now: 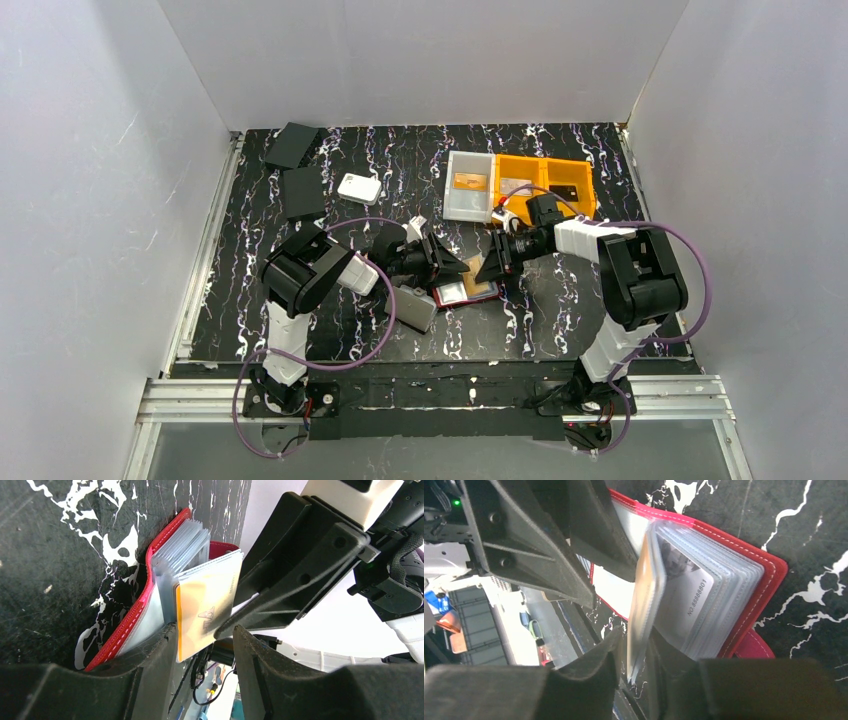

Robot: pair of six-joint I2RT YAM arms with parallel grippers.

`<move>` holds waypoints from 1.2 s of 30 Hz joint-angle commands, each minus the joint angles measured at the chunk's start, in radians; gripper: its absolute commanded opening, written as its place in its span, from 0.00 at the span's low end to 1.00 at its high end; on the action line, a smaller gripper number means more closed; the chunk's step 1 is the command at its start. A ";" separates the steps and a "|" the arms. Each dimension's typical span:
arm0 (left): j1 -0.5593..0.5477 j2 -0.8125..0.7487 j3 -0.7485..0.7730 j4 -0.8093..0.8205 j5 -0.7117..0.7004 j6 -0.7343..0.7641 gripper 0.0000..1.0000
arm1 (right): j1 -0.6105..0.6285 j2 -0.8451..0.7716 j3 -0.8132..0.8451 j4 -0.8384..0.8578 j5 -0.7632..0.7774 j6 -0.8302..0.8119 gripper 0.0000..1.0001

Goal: Take the credit cards out of the card holder
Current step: Remove the credit card from the card holder.

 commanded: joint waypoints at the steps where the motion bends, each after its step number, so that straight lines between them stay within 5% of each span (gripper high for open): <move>1: -0.009 -0.025 0.019 0.032 0.029 0.006 0.43 | 0.003 0.030 0.027 0.013 0.027 -0.001 0.23; 4: -0.008 -0.032 0.004 0.058 0.026 -0.004 0.43 | -0.017 0.053 0.020 0.028 0.003 0.013 0.02; 9: -0.008 -0.023 -0.028 0.192 0.025 -0.063 0.43 | -0.068 0.040 -0.061 0.275 -0.231 0.212 0.01; 19: -0.008 -0.004 -0.026 0.275 0.052 -0.119 0.44 | -0.070 0.002 -0.103 0.418 -0.329 0.311 0.01; 36: -0.015 -0.146 -0.013 -0.177 0.054 0.067 0.42 | -0.084 -0.001 -0.110 0.403 -0.299 0.282 0.01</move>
